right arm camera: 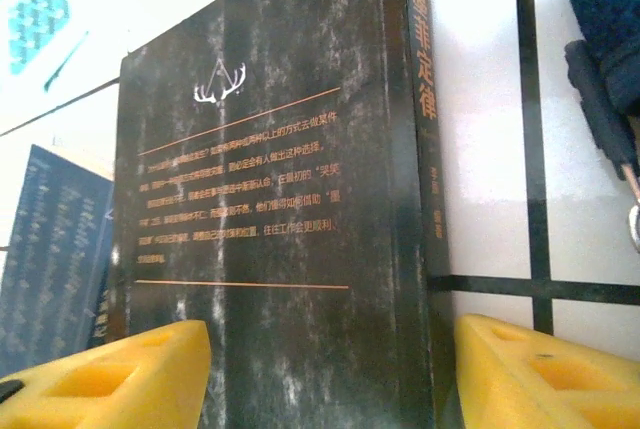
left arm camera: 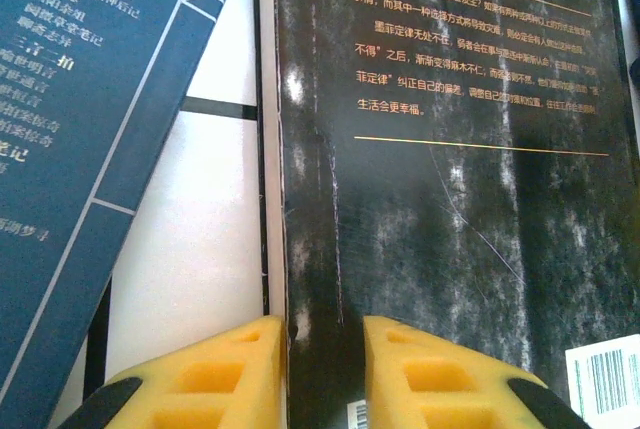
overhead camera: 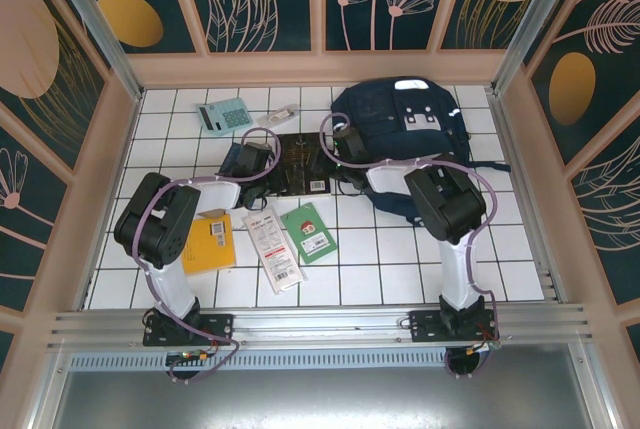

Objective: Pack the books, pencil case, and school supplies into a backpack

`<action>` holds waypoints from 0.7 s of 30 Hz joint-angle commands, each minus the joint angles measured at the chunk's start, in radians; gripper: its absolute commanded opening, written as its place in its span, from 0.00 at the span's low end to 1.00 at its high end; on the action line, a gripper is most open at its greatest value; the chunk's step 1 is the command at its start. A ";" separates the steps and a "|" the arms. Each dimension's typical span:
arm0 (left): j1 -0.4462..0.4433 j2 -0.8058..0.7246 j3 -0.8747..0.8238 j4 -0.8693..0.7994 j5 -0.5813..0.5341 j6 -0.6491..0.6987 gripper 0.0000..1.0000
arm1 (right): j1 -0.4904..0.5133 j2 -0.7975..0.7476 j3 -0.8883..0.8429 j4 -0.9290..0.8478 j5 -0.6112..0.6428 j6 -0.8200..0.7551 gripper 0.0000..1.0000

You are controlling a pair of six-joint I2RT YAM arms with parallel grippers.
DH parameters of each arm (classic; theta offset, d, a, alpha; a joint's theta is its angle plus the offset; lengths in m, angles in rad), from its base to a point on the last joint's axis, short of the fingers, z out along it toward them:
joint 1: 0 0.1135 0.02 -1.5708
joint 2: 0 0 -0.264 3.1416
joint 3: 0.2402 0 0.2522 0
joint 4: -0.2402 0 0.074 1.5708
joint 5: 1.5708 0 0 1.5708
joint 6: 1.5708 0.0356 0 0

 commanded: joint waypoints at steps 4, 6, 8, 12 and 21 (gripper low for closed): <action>-0.013 0.049 -0.019 0.016 0.084 -0.012 0.25 | 0.016 -0.091 -0.085 0.304 -0.309 0.082 0.61; -0.014 0.052 -0.017 0.016 0.084 -0.012 0.26 | 0.013 -0.094 -0.094 0.333 -0.330 0.088 0.57; -0.013 0.054 -0.017 0.016 0.082 -0.012 0.26 | 0.010 -0.090 -0.103 0.354 -0.346 0.099 0.52; -0.013 0.057 -0.020 0.017 0.083 -0.007 0.26 | 0.009 -0.074 -0.099 0.338 -0.342 0.095 0.51; -0.013 0.052 -0.015 0.000 0.079 0.026 0.26 | -0.006 0.016 0.014 0.172 -0.334 -0.011 0.49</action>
